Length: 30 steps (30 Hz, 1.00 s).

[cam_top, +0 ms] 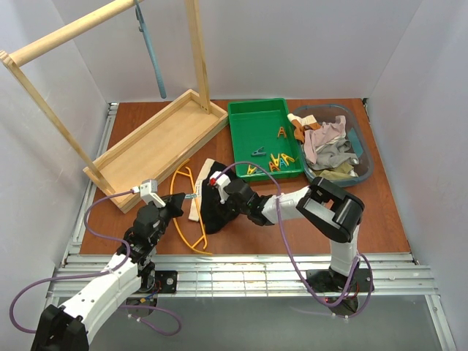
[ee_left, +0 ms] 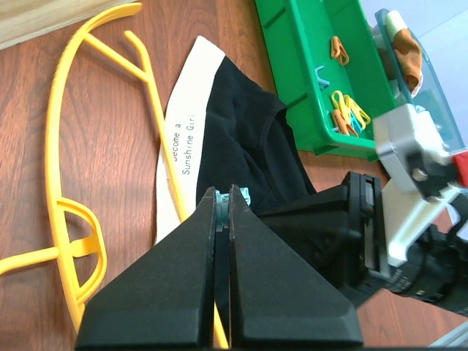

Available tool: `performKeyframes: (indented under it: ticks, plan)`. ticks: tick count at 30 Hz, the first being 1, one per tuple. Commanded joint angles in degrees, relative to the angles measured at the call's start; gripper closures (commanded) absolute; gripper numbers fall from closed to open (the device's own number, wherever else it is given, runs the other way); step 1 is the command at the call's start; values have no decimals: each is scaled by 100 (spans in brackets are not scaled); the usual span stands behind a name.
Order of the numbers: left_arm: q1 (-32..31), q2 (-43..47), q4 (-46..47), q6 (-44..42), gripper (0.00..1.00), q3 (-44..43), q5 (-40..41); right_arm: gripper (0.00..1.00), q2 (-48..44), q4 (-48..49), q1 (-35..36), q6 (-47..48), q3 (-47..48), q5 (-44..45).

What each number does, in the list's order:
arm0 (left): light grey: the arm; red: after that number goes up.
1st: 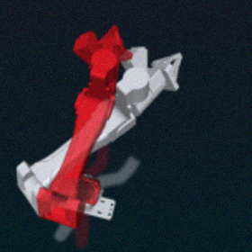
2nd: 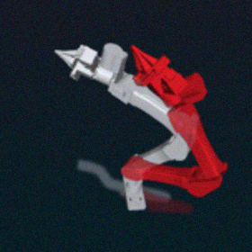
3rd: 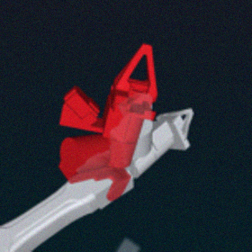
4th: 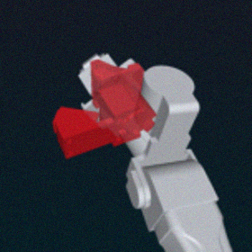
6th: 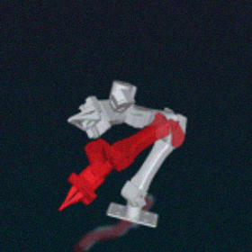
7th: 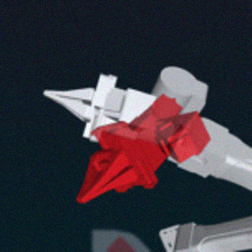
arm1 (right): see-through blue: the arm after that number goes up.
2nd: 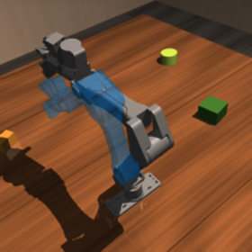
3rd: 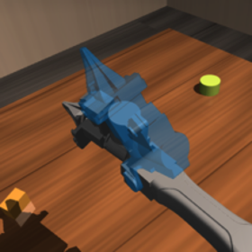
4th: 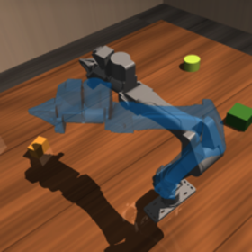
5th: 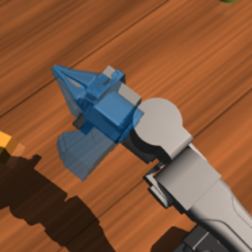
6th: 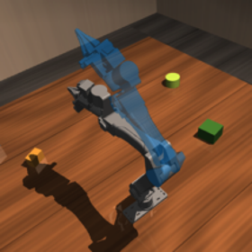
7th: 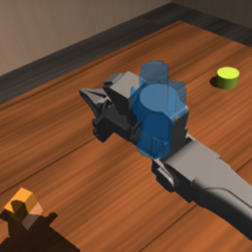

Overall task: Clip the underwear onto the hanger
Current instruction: Adjust the underwear at the center of the board.

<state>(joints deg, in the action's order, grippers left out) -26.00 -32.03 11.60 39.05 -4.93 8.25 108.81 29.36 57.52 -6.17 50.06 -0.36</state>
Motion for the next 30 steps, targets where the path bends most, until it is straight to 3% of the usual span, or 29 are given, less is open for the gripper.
performKeyframes:
  ticks: [1,12,19,24,27,28,30]
  plan:
    - [-28,92,-43,33,100,71,36,99,-87,-387,32,-24,66,949]
    - [-19,250,18,50,100,133,-209,99,-888,-1230,23,-121,-243,2487]
    - [-19,13,317,6,100,150,-570,99,-1398,-1249,242,-262,-489,3024]
    - [-19,-145,589,15,100,176,-562,98,-1469,-1284,278,-244,-472,2893]
    - [-19,-338,887,6,100,212,-317,86,-1442,-1284,286,-165,-358,2735]
    - [-19,-435,967,-2,100,203,-237,77,-1433,-1284,286,-78,-313,2691]
    - [-19,-654,1265,-46,100,142,-140,72,-1416,-1275,278,28,-190,2647]
